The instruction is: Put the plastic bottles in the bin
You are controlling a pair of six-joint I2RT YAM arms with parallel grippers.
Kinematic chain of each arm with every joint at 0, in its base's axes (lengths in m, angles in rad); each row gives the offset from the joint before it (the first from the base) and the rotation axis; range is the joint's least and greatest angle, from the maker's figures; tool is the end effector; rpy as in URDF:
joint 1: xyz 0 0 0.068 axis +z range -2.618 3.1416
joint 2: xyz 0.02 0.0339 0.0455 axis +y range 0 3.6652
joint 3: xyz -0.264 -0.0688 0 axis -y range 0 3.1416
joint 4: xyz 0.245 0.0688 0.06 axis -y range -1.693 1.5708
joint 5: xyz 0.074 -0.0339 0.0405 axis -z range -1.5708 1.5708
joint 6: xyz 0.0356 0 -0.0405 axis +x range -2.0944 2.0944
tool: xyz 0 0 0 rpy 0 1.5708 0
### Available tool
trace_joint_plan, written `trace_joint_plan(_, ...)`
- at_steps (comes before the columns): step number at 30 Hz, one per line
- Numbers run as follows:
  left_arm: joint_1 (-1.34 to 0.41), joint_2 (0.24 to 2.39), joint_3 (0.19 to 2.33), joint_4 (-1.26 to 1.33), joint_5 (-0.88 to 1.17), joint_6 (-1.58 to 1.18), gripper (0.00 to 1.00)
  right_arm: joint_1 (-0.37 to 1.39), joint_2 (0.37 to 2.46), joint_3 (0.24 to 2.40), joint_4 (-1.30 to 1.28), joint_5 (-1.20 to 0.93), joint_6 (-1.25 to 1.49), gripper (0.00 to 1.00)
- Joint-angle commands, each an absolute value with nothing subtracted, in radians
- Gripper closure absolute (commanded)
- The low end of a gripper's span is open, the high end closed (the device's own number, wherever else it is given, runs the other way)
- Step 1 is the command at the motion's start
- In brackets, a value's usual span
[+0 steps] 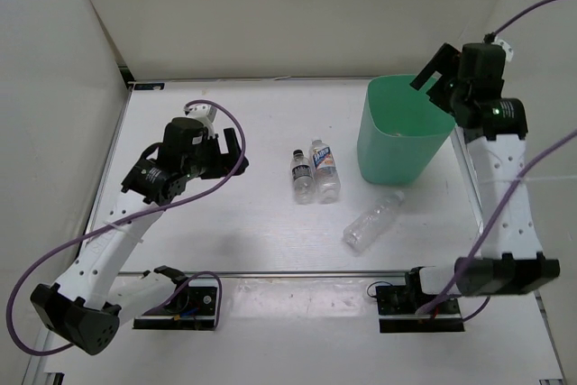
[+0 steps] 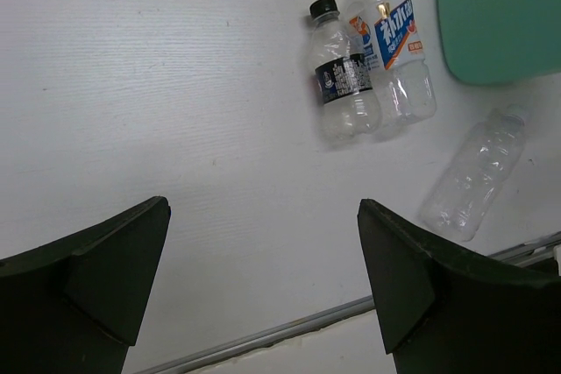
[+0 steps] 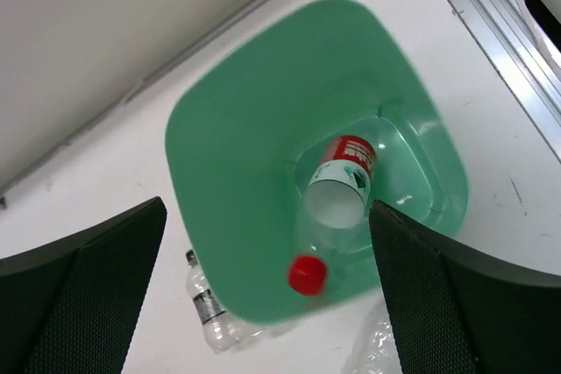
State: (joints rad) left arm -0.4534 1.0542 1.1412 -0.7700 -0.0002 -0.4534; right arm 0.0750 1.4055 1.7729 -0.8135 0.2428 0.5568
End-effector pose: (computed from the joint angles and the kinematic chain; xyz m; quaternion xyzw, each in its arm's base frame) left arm 0.1919 -0.0935 0.3549 0.0000 0.9031 -0.1880 0.3861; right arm 0.2814 0.0126 0.4711 0.2631 0.8001 0.0670 0.5349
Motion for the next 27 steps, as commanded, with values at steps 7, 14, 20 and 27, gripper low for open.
trace_joint_plan(7, -0.453, 1.046, 1.158, -0.742, -0.046, -0.451, 0.0, 0.264, 0.957, 1.272, -0.848, 0.238, 0.774, 0.0)
trace_joint_plan(14, -0.453, 1.037, 1.112, -0.742, -0.064, -0.525, 0.0, 0.264, 0.838, 0.887, -0.859, 0.104, 0.94, 0.0)
trace_joint_plan(20, -0.453, 1.037, 1.112, -0.742, -0.025, -0.535, 0.0, 0.273, 0.972, 0.779, -0.763, 0.049, 0.953, 0.0)
trace_joint_plan(27, -0.453, 1.016, 1.103, -0.752, -0.015, -0.545, 0.0, 0.273, 1.137, 0.7, -0.68, 0.026, 1.043, 0.0)
